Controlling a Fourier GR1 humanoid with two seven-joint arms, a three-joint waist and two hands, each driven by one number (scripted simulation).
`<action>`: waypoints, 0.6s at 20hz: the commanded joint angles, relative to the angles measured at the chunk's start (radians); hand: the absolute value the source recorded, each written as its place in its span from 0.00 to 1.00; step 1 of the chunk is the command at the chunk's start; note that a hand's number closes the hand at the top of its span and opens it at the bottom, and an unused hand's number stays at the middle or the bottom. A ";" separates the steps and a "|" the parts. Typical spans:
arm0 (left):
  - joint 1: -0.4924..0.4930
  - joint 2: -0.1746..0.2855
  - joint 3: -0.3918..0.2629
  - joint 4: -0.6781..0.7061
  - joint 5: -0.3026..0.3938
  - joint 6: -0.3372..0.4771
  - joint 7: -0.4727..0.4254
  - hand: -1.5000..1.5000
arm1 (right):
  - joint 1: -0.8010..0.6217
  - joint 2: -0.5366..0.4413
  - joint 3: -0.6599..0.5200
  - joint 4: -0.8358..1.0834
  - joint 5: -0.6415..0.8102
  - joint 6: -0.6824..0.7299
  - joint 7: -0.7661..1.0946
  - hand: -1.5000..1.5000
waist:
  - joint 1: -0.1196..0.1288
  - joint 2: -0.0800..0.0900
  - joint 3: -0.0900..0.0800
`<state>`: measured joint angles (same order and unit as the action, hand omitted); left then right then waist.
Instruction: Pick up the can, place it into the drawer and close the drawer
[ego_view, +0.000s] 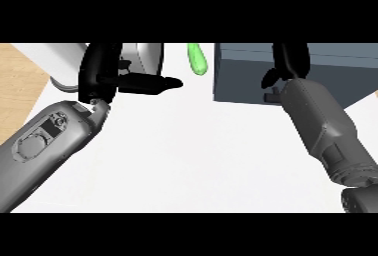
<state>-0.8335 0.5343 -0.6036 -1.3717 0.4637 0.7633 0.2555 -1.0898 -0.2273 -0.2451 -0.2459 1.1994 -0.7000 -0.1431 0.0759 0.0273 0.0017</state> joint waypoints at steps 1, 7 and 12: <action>0.048 0.005 0.012 -0.022 -0.002 -0.008 -0.030 0.00 | -0.061 0.044 -0.087 -0.028 -0.108 -0.018 -0.068 0.00 | 0.027 0.007 0.002; 0.069 0.006 0.020 -0.038 -0.003 -0.005 -0.021 0.00 | -0.077 0.082 -0.222 -0.061 -0.278 0.051 -0.207 0.00 | 0.015 0.000 0.003; 0.103 0.010 0.025 -0.035 -0.020 -0.004 -0.045 0.00 | -0.107 0.111 -0.300 -0.074 -0.372 0.112 -0.275 0.00 | -0.003 -0.006 0.001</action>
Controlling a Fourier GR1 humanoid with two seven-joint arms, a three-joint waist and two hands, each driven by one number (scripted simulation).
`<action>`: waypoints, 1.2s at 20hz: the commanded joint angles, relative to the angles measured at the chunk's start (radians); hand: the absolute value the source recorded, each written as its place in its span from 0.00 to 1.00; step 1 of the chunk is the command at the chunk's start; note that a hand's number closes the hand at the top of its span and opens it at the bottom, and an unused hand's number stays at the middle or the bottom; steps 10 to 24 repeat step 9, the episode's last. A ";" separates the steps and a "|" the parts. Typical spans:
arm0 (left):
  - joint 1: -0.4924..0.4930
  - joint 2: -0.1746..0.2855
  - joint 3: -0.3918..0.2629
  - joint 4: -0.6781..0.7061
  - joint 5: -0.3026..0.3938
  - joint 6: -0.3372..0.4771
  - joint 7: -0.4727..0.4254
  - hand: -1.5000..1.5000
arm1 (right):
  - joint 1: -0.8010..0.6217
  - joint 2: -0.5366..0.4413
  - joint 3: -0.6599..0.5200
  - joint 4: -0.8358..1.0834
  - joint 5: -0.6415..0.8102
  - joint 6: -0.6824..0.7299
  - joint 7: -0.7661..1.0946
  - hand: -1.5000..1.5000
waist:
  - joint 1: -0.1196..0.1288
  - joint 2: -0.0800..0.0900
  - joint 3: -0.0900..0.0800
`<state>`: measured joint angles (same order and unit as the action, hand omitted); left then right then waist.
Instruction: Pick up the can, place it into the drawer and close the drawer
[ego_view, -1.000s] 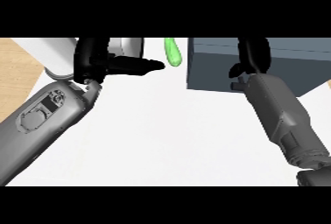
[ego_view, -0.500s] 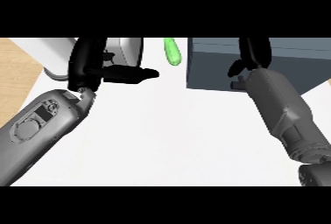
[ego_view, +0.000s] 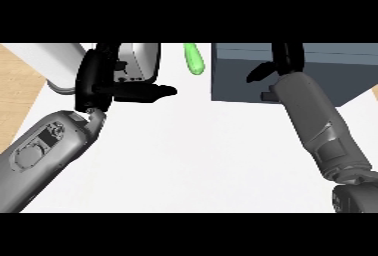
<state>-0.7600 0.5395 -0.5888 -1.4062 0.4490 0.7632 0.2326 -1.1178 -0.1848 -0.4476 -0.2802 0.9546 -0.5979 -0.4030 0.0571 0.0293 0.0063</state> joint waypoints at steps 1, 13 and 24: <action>0.031 0.003 -0.005 -0.044 -0.003 0.014 0.026 0.00 | -0.051 0.086 -0.123 -0.042 -0.163 0.026 -0.059 0.00 | 0.016 -0.017 -0.002; 0.093 0.003 0.038 -0.038 -0.030 0.002 -0.032 0.00 | -0.088 0.060 -0.219 -0.030 -0.287 0.151 -0.096 0.00 | -0.012 -0.015 -0.005; 0.093 0.003 0.038 -0.038 -0.030 0.002 -0.032 0.00 | -0.088 0.060 -0.219 -0.030 -0.287 0.151 -0.096 0.00 | -0.012 -0.015 -0.005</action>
